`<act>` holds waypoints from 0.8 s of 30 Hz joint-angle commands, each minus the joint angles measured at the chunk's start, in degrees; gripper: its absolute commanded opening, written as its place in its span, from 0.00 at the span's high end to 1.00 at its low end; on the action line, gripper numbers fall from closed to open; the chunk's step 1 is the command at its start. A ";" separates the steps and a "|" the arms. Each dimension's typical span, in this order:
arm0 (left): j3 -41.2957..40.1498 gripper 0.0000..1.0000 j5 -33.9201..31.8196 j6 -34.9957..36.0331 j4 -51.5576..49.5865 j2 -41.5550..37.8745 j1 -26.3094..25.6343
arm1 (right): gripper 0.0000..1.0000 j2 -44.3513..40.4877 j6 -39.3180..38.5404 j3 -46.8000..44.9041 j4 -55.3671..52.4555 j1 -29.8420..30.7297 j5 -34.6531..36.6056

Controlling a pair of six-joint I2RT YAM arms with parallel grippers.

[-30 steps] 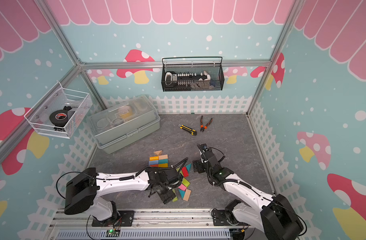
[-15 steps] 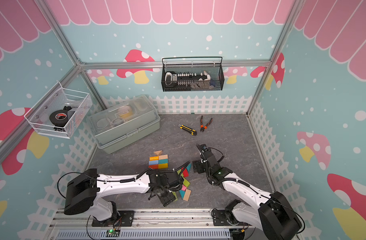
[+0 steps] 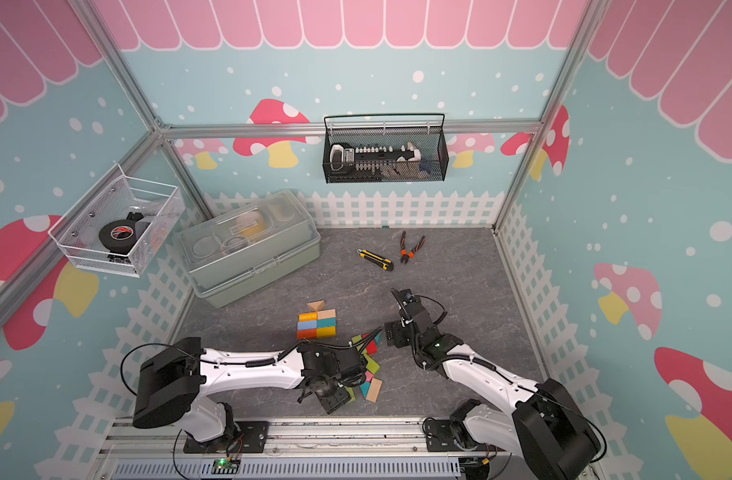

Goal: Assemble a piece of candy with building blocks
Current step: Pick up the building block from the center of the board.

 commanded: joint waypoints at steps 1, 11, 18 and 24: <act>-0.13 0.33 -1.20 -0.70 -0.91 -0.74 -0.27 | 0.09 0.29 0.76 0.24 0.66 -0.31 -0.03; 0.02 0.31 -1.74 -1.76 -2.12 -1.24 -0.60 | 0.09 0.55 0.85 0.23 0.70 -0.29 0.13; 0.41 0.32 -0.91 -1.78 -2.76 -0.36 -1.27 | 0.09 0.73 1.01 0.30 0.66 -0.35 -0.10; 0.82 0.32 -0.94 -1.84 -3.21 0.36 -1.68 | 0.09 0.71 1.03 0.27 0.66 -0.31 -0.03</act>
